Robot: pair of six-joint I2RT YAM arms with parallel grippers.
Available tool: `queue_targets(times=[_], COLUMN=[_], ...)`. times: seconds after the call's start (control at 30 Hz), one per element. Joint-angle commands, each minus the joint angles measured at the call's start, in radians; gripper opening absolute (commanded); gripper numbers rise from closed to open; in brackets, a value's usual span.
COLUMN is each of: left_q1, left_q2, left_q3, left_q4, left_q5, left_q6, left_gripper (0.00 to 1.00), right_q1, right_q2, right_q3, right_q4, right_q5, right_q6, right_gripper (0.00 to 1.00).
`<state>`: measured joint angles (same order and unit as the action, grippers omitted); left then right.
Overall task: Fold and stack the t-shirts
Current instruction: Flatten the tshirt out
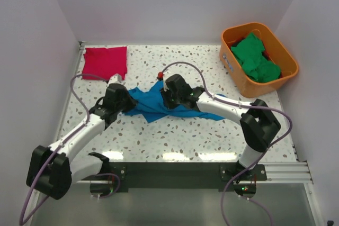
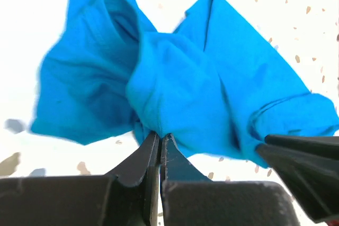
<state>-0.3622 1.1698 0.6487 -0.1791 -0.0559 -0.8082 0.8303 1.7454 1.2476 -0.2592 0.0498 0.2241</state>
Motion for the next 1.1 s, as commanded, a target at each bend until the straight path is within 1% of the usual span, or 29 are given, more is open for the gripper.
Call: queue_targets(times=[0.0,0.07,0.13,0.17,0.23,0.3,0.33,0.4,0.53,0.67,0.83,1.07], left_q1=[0.005,0.005,0.005,0.005,0.005,0.005,0.005,0.005,0.005,0.005,0.005,0.005], left_q2=[-0.117,-0.143,-0.165,-0.174,-0.188,-0.202,-0.205,-0.205,-0.194,-0.188,-0.193,-0.191], left_q3=[-0.024,-0.024,-0.029,-0.041,-0.058,-0.076,-0.081,-0.086,-0.095,-0.107,-0.118,-0.119], left_q4=[-0.078,-0.111,-0.151,-0.155,-0.160,-0.160,-0.158,-0.157,-0.151,-0.142,-0.137,-0.138], left_q5=[-0.113,-0.162,-0.183,-0.182,-0.177,-0.174,-0.171,-0.160,-0.151,-0.147,-0.142,-0.148], left_q6=[0.029,0.032,0.029,0.027,0.023,0.018,0.018,0.017,0.017,0.017,0.018,0.023], left_gripper=[0.00,0.00,0.00,0.00,0.00,0.00,0.00,0.00,0.00,0.00,0.00,0.00], right_q1=[-0.005,-0.007,-0.005,-0.005,-0.005,-0.005,-0.005,-0.003,0.018,0.055,0.066,0.073], right_q2=[-0.037,-0.032,-0.035,-0.037,-0.040,-0.041,-0.041,-0.037,-0.032,0.002,0.045,0.126], right_q3=[-0.097,-0.150,-0.177,-0.195,-0.208,-0.205,-0.200,-0.189,-0.162,-0.111,-0.031,0.033], right_q4=[0.033,0.061,0.100,0.109,0.135,0.135,0.136,0.152,0.175,0.164,0.135,0.086], right_q5=[-0.048,-0.126,-0.151,-0.160,-0.154,-0.122,-0.120,-0.160,-0.192,-0.177,-0.119,-0.148], right_q6=[-0.011,-0.011,-0.011,-0.011,-0.019,-0.017,-0.017,-0.023,-0.043,-0.094,-0.144,-0.218], right_gripper=[0.27,0.33,0.39,0.38,0.25,0.30,0.37,0.37,0.47,0.49,0.48,0.47])
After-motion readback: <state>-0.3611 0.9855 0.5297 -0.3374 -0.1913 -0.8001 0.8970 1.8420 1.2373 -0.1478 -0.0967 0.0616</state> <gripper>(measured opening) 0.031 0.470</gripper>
